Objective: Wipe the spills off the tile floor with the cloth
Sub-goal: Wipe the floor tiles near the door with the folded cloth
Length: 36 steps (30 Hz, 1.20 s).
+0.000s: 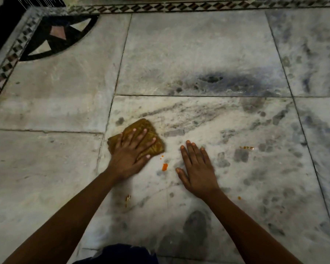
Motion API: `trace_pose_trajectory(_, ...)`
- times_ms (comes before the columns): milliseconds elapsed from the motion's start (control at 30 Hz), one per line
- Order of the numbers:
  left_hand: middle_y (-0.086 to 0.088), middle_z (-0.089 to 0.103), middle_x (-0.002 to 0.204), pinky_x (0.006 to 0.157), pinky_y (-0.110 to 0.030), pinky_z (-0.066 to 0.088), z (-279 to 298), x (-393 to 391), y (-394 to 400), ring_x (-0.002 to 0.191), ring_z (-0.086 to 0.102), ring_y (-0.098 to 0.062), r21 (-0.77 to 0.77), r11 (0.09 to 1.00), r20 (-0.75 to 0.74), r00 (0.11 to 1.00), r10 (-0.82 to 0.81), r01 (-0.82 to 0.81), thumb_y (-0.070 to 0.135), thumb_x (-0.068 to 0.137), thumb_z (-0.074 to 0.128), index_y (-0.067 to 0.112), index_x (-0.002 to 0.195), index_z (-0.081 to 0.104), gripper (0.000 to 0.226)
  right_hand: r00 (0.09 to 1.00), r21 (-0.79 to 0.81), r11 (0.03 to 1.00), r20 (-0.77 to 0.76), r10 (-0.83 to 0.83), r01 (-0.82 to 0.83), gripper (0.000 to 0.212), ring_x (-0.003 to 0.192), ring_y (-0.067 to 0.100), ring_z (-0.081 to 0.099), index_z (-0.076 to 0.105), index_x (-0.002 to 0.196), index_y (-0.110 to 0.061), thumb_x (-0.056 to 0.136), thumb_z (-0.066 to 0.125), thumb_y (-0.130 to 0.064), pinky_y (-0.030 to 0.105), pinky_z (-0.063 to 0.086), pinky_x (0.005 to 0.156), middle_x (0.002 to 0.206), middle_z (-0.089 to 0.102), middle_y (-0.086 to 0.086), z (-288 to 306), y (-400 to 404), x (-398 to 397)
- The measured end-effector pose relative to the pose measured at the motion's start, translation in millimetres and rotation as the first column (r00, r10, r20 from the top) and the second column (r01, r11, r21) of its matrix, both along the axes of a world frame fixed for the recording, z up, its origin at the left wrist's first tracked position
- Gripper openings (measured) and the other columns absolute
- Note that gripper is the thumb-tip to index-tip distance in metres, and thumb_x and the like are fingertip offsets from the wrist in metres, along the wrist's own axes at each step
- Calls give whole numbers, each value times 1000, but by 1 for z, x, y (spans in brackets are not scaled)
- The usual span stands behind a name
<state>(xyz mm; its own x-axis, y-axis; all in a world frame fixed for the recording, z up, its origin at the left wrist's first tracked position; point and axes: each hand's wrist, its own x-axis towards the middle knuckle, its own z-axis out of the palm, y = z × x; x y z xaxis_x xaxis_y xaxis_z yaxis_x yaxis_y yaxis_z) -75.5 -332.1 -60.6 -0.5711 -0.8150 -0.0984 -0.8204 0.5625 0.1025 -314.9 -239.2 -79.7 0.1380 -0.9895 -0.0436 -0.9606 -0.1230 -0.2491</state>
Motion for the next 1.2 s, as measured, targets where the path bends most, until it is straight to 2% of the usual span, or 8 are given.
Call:
trace_pose_trajectory(233,9,-9,157,111,-58,-4,13,-37,-62,144,-11,-27,188,939,70,958,279,-287,61,91,20,49,143,2,56,1000,-19,1000,3,7,-7,67,139,29,25,36,142,-5,90,32,-47,46,17,111,150,29,18,1,0,0)
trace_pose_trajectory(367,5,-1,158,111,-55,-6,11,-54,-20,145,-5,-27,100,989,77,992,102,-109,68,83,-1,48,141,-1,62,1000,-14,1000,6,8,-8,67,139,29,25,35,143,-6,92,28,-49,46,18,112,151,29,17,2,0,0)
trace_pose_trajectory(500,6,12,154,111,-50,3,5,-4,15,143,12,-28,38,998,27,998,-59,58,63,91,5,46,144,7,56,1000,-24,1000,21,6,-5,66,140,28,24,33,144,-7,92,31,-48,45,17,112,151,27,16,-1,0,0)
trace_pose_trajectory(600,4,20,154,107,-61,14,10,21,-13,141,18,-34,33,996,46,995,85,-87,65,89,11,47,142,12,57,1000,-23,1000,14,3,-3,67,141,27,22,31,145,-7,92,32,-48,45,16,113,152,25,16,-1,0,1)
trace_pose_trajectory(767,10,-7,158,109,-62,1,25,-39,-73,143,-9,-34,224,915,128,941,315,-336,62,91,23,49,143,5,57,1000,5,1000,-19,7,-7,67,141,28,23,31,145,-7,92,32,-48,46,16,113,152,25,16,2,1,0)
trace_pose_trajectory(933,10,-6,158,109,-60,-3,23,-66,-24,144,-9,-30,169,971,140,979,145,-167,60,93,16,51,142,0,52,1000,11,1000,-23,8,-8,65,140,28,25,32,144,-7,93,27,-47,44,17,113,152,26,16,4,1,-2)
trace_pose_trajectory(1067,5,18,156,105,-62,20,20,-20,28,141,18,-37,81,992,97,990,-106,99,65,89,1,49,142,8,56,1000,-33,999,5,-15,15,64,142,25,19,30,145,-6,93,31,-44,43,15,115,153,24,14,9,19,-13)
trace_pose_trajectory(1200,4,7,158,102,-68,14,18,11,12,141,10,-42,105,991,143,987,69,-84,78,77,5,52,141,4,69,993,-13,993,-11,-119,119,66,142,24,17,28,146,-7,95,21,-49,44,13,115,153,23,14,11,37,-27)
